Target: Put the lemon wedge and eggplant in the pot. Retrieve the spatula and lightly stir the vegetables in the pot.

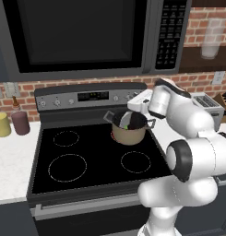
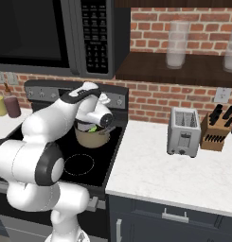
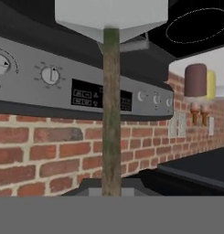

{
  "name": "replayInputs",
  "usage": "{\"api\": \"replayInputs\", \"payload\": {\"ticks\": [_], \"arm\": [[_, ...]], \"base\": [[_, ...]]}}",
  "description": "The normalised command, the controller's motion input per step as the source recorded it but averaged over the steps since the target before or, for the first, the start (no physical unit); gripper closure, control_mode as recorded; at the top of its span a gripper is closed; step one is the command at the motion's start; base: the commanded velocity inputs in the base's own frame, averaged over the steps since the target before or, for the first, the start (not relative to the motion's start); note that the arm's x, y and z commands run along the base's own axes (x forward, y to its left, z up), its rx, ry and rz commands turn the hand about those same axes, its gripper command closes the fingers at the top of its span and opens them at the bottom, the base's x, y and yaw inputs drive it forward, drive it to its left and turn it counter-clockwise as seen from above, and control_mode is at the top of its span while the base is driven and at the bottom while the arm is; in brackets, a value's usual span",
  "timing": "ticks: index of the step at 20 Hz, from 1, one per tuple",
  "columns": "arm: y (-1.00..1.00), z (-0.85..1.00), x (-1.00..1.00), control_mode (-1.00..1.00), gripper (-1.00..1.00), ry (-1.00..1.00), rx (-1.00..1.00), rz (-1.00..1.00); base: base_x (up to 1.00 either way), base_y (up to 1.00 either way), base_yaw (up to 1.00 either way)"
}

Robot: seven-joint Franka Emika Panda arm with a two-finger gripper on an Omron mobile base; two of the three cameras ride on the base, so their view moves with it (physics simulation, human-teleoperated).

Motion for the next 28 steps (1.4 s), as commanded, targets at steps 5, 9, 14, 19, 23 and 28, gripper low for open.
{"api": "replayInputs", "payload": {"ticks": [5, 9, 14, 19, 23, 28], "arm": [[-0.2, -0.32, 0.38, -1.0, 1.0, 0.01, -0.01, 0.03], [-0.11, -0.37, 0.44, -1.0, 1.0, 0.0, -0.02, 0.11], [-0.01, -0.38, 0.22, -1.0, 1.0, -0.01, -0.01, 0.18], [-0.06, -0.04, -0.04, -1.0, 1.0, -0.07, -0.03, 0.15], [-0.31, 0.28, -0.45, -1.0, 1.0, -0.11, 0.0, 0.04], [-0.35, 0.42, -0.45, -1.0, 1.0, -0.06, 0.0, 0.0]], "base": [[0.0, 0.0, 0.0], [0.0, 0.0, 0.0], [0.0, 0.0, 0.0], [0.0, 0.0, 0.0], [0.0, 0.0, 0.0], [0.0, 0.0, 0.0]]}}
